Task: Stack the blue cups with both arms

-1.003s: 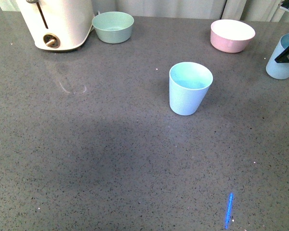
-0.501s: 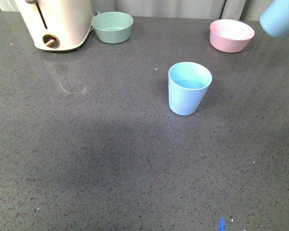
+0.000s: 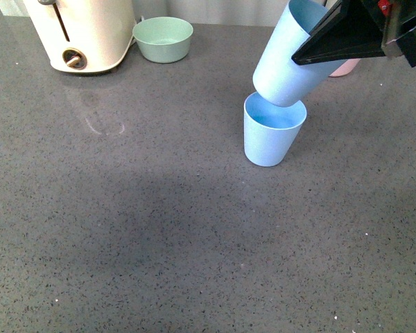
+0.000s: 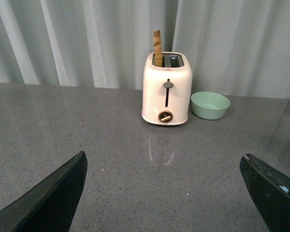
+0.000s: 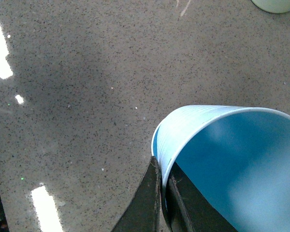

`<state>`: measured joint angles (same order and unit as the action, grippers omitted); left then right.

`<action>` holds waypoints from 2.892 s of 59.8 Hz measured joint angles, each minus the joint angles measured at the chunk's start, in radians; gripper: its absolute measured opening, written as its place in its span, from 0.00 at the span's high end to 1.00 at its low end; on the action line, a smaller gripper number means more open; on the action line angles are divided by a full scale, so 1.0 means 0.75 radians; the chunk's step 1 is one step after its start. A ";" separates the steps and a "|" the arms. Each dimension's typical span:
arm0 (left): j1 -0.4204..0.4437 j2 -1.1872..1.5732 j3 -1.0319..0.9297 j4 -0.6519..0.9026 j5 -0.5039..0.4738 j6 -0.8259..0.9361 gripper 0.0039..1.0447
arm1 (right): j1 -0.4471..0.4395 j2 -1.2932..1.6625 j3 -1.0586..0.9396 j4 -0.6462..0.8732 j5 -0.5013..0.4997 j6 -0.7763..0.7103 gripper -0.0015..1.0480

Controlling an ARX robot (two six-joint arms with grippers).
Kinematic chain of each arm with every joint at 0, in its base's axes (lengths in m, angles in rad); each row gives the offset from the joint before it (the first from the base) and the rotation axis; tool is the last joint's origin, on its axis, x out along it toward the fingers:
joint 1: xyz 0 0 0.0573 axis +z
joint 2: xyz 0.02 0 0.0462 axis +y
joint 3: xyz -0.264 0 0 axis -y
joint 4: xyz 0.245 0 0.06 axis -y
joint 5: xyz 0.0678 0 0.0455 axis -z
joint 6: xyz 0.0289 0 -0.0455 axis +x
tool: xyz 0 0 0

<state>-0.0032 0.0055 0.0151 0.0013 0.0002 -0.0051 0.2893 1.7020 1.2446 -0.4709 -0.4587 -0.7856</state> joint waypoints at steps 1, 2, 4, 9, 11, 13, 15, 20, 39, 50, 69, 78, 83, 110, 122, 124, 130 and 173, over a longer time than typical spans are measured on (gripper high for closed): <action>0.000 0.000 0.000 0.000 0.000 0.000 0.08 | 0.004 0.003 0.000 0.003 0.005 0.000 0.98; 0.000 0.000 0.000 0.000 0.000 0.000 0.08 | 0.007 0.004 0.000 0.005 0.007 0.000 0.98; 0.000 0.000 0.000 0.000 0.000 0.000 0.08 | 0.010 0.009 0.000 0.008 0.015 0.000 0.98; 0.000 0.000 0.000 0.000 0.000 0.000 0.08 | 0.017 0.025 0.000 0.011 0.029 0.004 0.98; 0.000 0.000 0.000 0.000 0.000 0.000 0.08 | 0.020 0.036 0.000 0.012 0.030 0.005 0.98; 0.000 0.000 0.000 0.000 0.000 0.000 0.08 | 0.022 0.045 0.000 0.014 0.035 0.005 0.98; 0.000 0.000 0.000 0.000 0.000 0.000 0.08 | 0.023 0.054 -0.002 0.018 0.047 0.005 0.98; 0.000 0.000 0.000 0.000 -0.001 0.000 0.08 | 0.024 0.074 -0.015 0.038 0.082 0.004 0.98; 0.000 0.000 0.000 0.000 0.000 0.000 0.08 | 0.023 0.111 -0.023 0.096 0.098 0.018 0.71; 0.000 0.000 0.000 0.000 0.000 0.000 0.08 | -0.007 0.074 -0.037 0.137 0.055 0.067 0.46; 0.000 0.000 0.000 0.000 0.000 0.000 0.08 | -0.224 -0.344 -0.314 0.501 -0.066 0.366 0.08; 0.000 0.000 0.000 0.000 0.000 0.000 0.08 | -0.392 -0.625 -0.567 0.668 0.006 0.508 0.09; 0.000 0.000 0.000 0.000 0.000 0.000 0.08 | -0.461 -0.775 -0.695 0.684 0.010 0.600 0.09; 0.000 0.000 0.000 0.000 0.000 0.000 0.08 | -0.391 -1.120 -1.310 1.412 0.610 1.026 0.82; 0.000 0.000 0.000 0.000 -0.001 0.000 0.08 | -0.389 -1.244 -1.423 1.409 0.611 1.033 0.98; 0.000 0.000 0.000 0.000 0.000 0.000 0.08 | -0.389 -1.262 -1.437 1.404 0.611 1.033 0.98; 0.000 0.000 0.000 0.000 0.000 0.000 0.08 | -0.389 -1.328 -1.481 1.380 0.611 1.033 0.98; 0.000 0.000 0.000 0.000 0.000 0.001 0.08 | -0.388 -1.797 -1.629 1.102 0.612 1.033 0.98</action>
<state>-0.0032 0.0055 0.0151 0.0013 0.0002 -0.0048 -0.0017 0.3542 0.0231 0.3553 0.0002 -0.0109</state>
